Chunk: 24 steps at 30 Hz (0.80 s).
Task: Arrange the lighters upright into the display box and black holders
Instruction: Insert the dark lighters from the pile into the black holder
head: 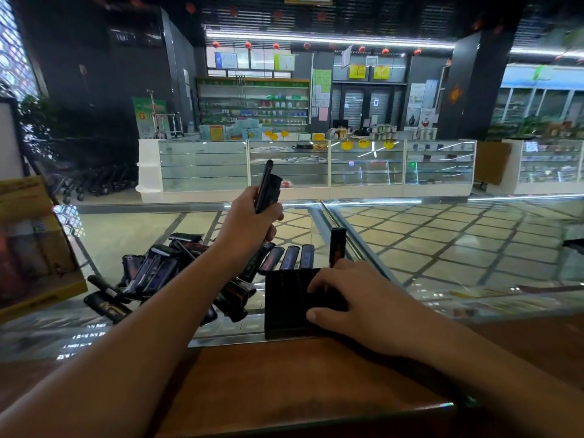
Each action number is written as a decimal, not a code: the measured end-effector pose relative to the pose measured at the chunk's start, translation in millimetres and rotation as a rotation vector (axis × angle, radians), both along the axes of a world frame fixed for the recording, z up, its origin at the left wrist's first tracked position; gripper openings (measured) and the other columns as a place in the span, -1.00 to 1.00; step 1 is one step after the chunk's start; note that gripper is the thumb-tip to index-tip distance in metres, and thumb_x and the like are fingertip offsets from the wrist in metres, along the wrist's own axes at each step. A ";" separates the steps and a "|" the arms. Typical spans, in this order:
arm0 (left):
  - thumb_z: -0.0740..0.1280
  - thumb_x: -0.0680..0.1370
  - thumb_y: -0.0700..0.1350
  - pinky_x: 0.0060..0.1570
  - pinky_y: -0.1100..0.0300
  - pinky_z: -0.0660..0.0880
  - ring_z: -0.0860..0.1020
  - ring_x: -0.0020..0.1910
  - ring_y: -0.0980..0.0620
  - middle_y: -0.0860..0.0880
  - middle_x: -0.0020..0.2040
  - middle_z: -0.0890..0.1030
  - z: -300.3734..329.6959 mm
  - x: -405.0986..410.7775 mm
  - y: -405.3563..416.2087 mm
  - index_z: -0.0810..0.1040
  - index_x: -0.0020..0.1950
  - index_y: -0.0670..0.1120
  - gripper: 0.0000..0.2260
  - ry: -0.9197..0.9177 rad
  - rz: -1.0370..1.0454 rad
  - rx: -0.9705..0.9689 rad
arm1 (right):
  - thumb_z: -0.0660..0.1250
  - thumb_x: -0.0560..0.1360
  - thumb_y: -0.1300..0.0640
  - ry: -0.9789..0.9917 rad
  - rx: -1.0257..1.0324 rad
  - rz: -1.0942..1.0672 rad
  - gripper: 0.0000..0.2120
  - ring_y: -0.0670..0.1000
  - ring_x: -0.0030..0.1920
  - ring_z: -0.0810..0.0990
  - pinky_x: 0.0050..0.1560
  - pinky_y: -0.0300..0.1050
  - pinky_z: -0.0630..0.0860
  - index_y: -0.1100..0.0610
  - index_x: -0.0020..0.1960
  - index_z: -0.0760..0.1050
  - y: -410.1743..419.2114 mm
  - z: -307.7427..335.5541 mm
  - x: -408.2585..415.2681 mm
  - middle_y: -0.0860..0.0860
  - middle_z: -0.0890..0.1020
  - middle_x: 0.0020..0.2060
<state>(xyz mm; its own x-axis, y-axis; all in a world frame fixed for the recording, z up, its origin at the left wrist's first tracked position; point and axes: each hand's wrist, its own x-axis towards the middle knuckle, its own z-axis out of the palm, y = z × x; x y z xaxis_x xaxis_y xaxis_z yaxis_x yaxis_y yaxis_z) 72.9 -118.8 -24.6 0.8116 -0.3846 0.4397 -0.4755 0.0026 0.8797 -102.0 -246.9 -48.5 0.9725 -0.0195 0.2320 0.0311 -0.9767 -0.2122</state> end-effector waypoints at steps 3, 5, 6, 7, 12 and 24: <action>0.28 0.62 -0.23 -0.51 0.26 0.36 0.45 -0.48 0.08 -0.06 -0.18 0.58 -0.6 -1.0 -0.7 0.44 0.09 -0.04 -0.88 0.029 -0.014 -0.015 | 0.20 0.53 -0.31 -0.049 -0.104 -0.051 -0.55 -0.08 0.21 0.36 0.27 -0.07 0.39 -0.12 0.33 0.39 7.7 -1.1 3.1 -0.12 0.46 0.16; 0.28 0.61 -0.23 -0.50 0.24 0.37 0.46 -0.47 0.07 -0.05 -0.19 0.58 -1.4 -0.6 -1.8 0.44 0.09 -0.04 -0.88 0.051 -0.019 -0.021 | 0.21 0.52 -0.32 -0.084 -0.140 -0.064 -0.53 -0.08 0.22 0.33 0.28 -0.08 0.33 -0.13 0.34 0.33 8.4 -1.0 3.7 -0.14 0.43 0.16; 0.29 0.60 -0.23 -0.48 0.23 0.37 0.46 -0.48 0.06 -0.04 -0.20 0.57 -1.8 -0.7 -2.4 0.44 0.07 -0.04 -0.89 0.065 -0.020 -0.024 | 0.23 0.52 -0.30 -0.123 -0.128 -0.060 -0.55 -0.11 0.18 0.32 0.23 -0.11 0.32 -0.13 0.32 0.33 7.4 1.0 5.0 -0.17 0.42 0.12; 0.29 0.60 -0.23 -0.47 0.21 0.37 0.45 -0.48 0.05 -0.04 -0.20 0.57 -2.2 -1.4 -2.9 0.44 0.06 -0.05 -0.89 0.086 -0.032 -0.030 | 0.27 0.52 -0.25 -0.188 -0.075 -0.048 -0.59 -0.16 0.10 0.32 0.13 -0.15 0.31 -0.12 0.29 0.35 6.0 4.4 7.7 -0.22 0.41 0.03; 0.30 0.59 -0.27 -0.55 0.22 0.32 0.39 -0.50 0.04 -0.14 -0.19 0.49 -4.1 -7.9 -2.4 0.46 0.03 -0.15 -0.94 0.252 -0.266 -0.106 | 0.37 0.53 0.09 -0.641 0.379 0.037 -0.91 -0.18 -0.27 0.40 -0.23 -0.28 0.29 -0.02 0.04 0.53 -11.1 44.6 47.9 -0.11 0.47 -0.26; 0.37 0.54 -0.31 -0.52 0.27 0.23 0.28 -0.53 0.10 0.00 -0.39 0.38 -3.6 -18.1 -7.0 0.46 0.22 -0.28 -0.73 0.207 -0.395 -0.023 | 0.35 0.58 0.14 -0.304 0.761 0.266 -0.87 0.09 -0.08 0.60 0.01 -0.10 0.54 0.01 0.09 0.63 -59.2 68.0 109.7 -0.05 0.70 -0.05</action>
<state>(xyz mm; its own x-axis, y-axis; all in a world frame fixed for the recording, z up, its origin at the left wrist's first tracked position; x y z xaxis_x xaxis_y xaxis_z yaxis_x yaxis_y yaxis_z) 54.9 -125.8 -28.2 0.6761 -0.6750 0.2955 -0.2477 0.1694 0.9539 7.7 -306.1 19.5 0.8647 -0.0557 0.4991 0.3999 -0.5247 -0.7515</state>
